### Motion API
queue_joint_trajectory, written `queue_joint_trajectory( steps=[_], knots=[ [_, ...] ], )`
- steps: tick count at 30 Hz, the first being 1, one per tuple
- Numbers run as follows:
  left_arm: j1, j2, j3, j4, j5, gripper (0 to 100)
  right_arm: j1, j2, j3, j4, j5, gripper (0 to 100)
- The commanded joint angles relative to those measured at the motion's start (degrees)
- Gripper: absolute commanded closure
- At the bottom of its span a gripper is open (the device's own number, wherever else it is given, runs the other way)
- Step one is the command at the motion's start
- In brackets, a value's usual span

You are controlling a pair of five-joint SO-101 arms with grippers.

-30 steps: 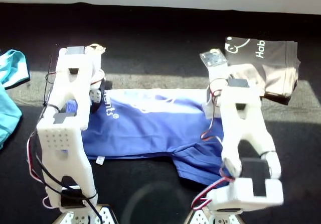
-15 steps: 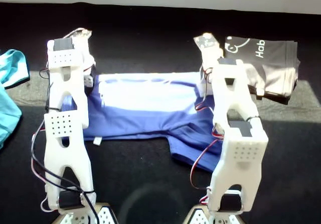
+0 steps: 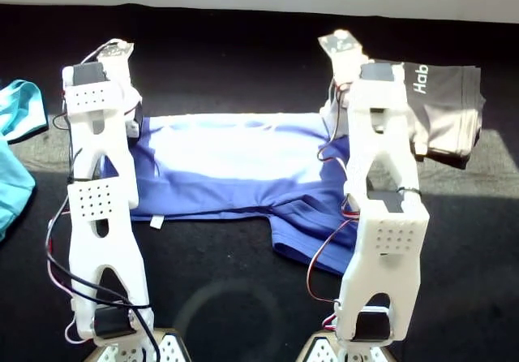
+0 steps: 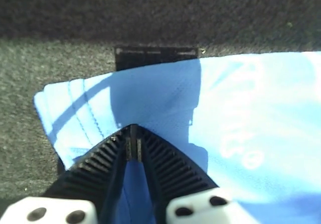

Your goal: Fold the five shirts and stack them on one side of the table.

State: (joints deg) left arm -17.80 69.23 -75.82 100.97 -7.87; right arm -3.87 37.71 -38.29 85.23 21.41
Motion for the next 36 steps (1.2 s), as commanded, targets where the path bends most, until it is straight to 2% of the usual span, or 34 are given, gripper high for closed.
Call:
queue_joint_trajectory(
  steps=[1,7,11,19,23,25,30,36],
  knots=[
    [-0.31,-11.74,8.31,0.7,0.26,99,-0.04,-0.31,-8.13,6.02,-0.44,99.1],
    [1.98,-28.79,30.46,0.35,0.09,99,-0.13,-0.04,-13.76,15.25,-0.44,99.1],
    [2.59,-32.48,42.68,-0.53,0.09,99,-0.13,0.22,-10.95,15.69,-0.44,99.1],
    [1.54,-38.02,61.67,-13.1,0.0,99,-0.84,-4.26,-0.75,15.87,-0.44,99.1],
    [1.1,-43.47,74.42,-23.3,-0.44,99,-2.24,-13.23,7.25,15.69,-0.35,99.1],
    [-0.22,-46.2,80.48,-28.84,-3.08,99,-3.12,-17.8,12.79,15.43,-0.09,99.1],
    [-5.85,-49.89,89.71,-38.33,-5.63,99,-3.82,-25.98,28.26,8.92,0.0,99.1],
    [-6.9,-50.42,90.59,-38.77,-5.27,99,-4.7,-31.43,46.73,-2.86,0.0,99.1]
  ],
)
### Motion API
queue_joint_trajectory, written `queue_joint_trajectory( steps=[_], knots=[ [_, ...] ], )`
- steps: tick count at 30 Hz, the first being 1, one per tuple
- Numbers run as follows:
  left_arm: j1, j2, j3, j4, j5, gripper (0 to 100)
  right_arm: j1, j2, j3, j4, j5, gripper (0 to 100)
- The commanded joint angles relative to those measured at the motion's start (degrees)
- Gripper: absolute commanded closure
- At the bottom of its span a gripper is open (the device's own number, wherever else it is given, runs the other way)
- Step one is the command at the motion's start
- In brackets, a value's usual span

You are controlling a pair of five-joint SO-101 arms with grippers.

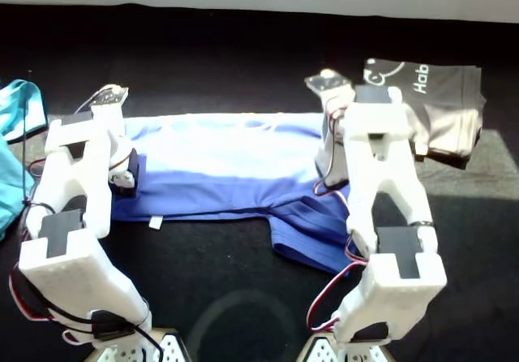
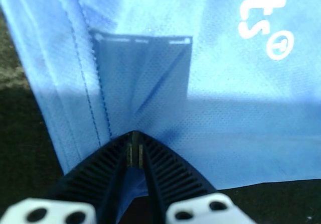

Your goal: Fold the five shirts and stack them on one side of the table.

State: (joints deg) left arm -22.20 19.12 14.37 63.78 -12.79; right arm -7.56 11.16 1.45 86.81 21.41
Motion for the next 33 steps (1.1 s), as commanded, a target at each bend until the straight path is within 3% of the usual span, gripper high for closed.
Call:
queue_joint_trajectory(
  steps=[1,4,10,23,28,33],
  knots=[
    [-2.51,-0.31,0.4,-1.58,-0.26,99,-1.54,-5.49,9.54,-6.37,0.0,99.1],
    [-2.77,-0.04,0.4,-1.67,-0.09,99,-3.47,-7.69,15.08,-12.0,-0.09,99.1],
    [-4.88,-0.48,1.45,-3.96,7.03,99,-6.99,-8.92,21.05,-17.71,-0.35,99.1],
    [-4.97,-0.66,2.33,-5.27,7.47,99,-17.27,-14.02,25.45,-8.13,2.37,99.1],
    [-4.97,-0.66,2.33,-5.27,7.47,99,-14.37,-23.08,25.27,-9.45,5.01,99.1],
    [-4.88,-0.66,2.33,-5.27,7.47,99,-8.13,-22.99,25.98,-20.0,5.19,99.1]
  ],
)
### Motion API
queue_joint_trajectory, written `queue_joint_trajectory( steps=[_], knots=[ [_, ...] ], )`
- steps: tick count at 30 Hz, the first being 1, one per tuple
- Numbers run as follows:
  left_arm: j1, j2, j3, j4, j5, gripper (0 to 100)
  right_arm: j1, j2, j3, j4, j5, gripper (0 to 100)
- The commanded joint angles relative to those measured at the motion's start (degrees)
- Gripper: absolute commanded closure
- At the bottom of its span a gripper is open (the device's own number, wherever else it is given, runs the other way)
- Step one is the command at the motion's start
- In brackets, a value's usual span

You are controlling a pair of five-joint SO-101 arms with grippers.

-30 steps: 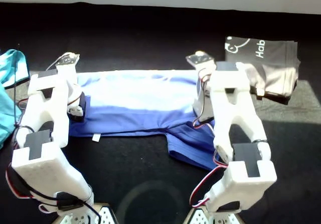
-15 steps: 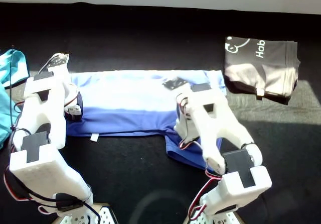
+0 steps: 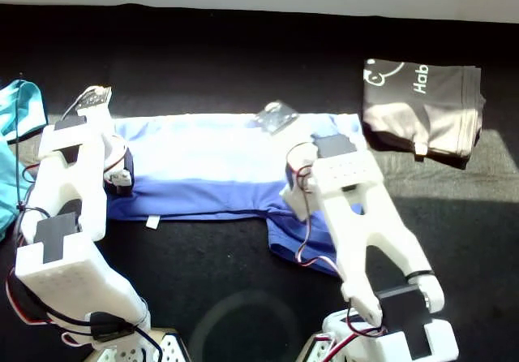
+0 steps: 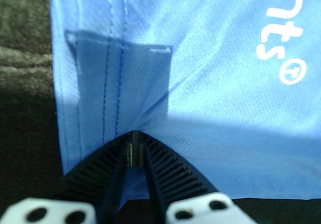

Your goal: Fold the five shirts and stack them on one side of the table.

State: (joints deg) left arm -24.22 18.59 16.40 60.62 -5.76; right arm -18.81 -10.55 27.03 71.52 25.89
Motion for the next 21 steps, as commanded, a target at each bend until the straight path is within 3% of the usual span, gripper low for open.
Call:
queue_joint_trajectory(
  steps=[1,9,15,21],
  knots=[
    [-2.86,-0.13,0.31,-2.11,0.44,99,3.65,0.13,1.01,-6.64,0.7,99.1],
    [-2.24,-0.13,0.48,-2.11,0.44,99,1.71,9.27,3.38,-12.53,0.7,99.1],
    [-2.24,-0.13,0.48,-2.11,0.44,99,-4.97,5.85,3.47,1.98,1.14,99.1],
    [-2.24,-0.13,0.4,-2.2,0.44,99,-10.51,5.05,7.08,4.09,1.23,99.1]
  ],
)
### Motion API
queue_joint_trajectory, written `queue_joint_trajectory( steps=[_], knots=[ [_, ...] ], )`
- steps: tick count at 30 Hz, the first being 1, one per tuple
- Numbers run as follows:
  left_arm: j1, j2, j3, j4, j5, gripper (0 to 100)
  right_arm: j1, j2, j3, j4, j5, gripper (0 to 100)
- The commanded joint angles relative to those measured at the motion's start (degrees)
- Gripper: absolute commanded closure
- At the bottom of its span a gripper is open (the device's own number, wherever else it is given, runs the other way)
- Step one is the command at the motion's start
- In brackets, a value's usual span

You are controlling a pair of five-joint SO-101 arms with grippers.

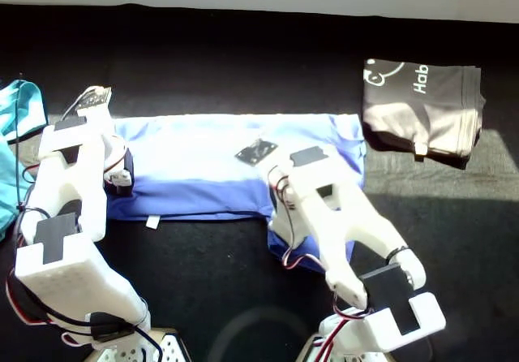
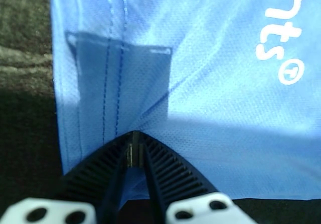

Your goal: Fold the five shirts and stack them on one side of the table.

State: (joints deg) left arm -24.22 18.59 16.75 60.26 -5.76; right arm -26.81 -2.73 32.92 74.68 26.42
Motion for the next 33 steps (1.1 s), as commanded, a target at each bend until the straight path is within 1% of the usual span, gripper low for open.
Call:
queue_joint_trajectory(
  steps=[1,4,7,10,16,18,22,23,33],
  knots=[
    [-2.24,-0.13,0.04,-1.85,0.44,99,-3.21,-2.86,1.36,1.27,0.7,99.1],
    [-2.24,-0.04,0.04,-1.85,0.44,99,-3.65,-2.95,1.27,3.82,0.62,99.1],
    [-2.24,-0.04,0.04,-1.85,0.44,99,-2.24,-4.35,0.92,5.41,0.62,99.1],
    [-2.24,-0.04,0.04,-1.85,0.44,99,-0.22,-9.63,1.1,5.49,0.62,99.1],
    [-2.24,-0.04,0.04,-1.85,0.44,99,0.22,-21.41,5.93,4.53,0.62,98.3],
    [-2.24,-0.04,0.04,-1.85,0.44,99,0.31,-23.08,9.63,2.59,0.62,93.9],
    [-2.24,-0.04,0.04,-1.85,0.44,99,0.04,-23.52,17.8,-3.21,0.62,78.8],
    [-2.24,-0.04,0.04,-1.85,0.44,99,-0.04,-23.78,19.56,-4.88,0.62,77.7],
    [-2.24,-0.04,0.04,-1.85,0.44,99,0.31,-23.25,29.32,-19.03,0.62,79.0]
  ],
)
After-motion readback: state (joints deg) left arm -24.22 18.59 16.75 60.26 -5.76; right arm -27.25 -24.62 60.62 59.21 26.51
